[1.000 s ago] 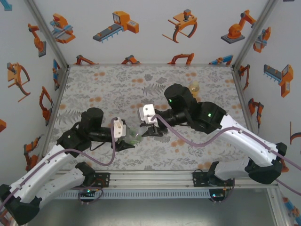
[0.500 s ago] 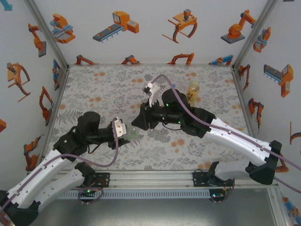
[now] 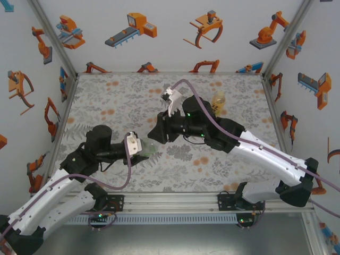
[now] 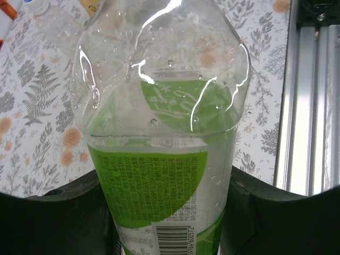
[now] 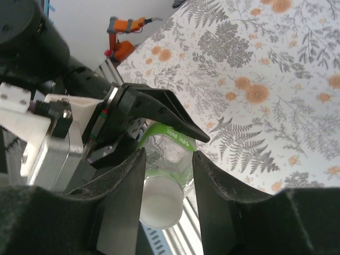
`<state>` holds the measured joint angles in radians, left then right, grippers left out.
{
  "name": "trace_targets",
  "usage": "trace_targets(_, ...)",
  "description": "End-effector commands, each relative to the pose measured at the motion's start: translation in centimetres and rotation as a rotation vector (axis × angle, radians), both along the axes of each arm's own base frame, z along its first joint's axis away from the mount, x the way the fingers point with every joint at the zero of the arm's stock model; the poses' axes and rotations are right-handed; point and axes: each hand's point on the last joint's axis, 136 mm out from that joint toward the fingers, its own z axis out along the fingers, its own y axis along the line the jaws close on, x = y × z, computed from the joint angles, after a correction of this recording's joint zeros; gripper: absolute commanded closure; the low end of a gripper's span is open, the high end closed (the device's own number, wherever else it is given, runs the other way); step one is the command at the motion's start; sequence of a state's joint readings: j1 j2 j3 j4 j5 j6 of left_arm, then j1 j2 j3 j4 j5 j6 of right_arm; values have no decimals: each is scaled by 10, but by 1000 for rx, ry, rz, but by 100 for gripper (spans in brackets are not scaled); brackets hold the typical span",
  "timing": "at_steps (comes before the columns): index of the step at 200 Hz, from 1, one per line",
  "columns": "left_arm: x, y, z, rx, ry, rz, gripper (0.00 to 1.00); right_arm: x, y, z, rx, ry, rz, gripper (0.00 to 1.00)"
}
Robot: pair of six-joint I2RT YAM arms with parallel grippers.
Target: Screw on the bottle caps
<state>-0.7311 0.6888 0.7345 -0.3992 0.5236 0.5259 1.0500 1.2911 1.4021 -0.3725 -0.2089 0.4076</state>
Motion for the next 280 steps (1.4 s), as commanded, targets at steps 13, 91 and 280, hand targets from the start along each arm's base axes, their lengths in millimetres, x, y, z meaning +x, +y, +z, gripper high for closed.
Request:
trace_targets(13, -20, -10, 21, -71, -13, -137, 100, -49, -8, 15, -61, -358, 365, 57)
trace_targets(91, -32, -15, 16, -54, 52, -229, 100, -97, -21, 3, -87, -634, 755, 49)
trace_targets(280, -29, -14, 17, -52, 40, -207, 100, -72, -19, -4, -140, -660, 610, 61)
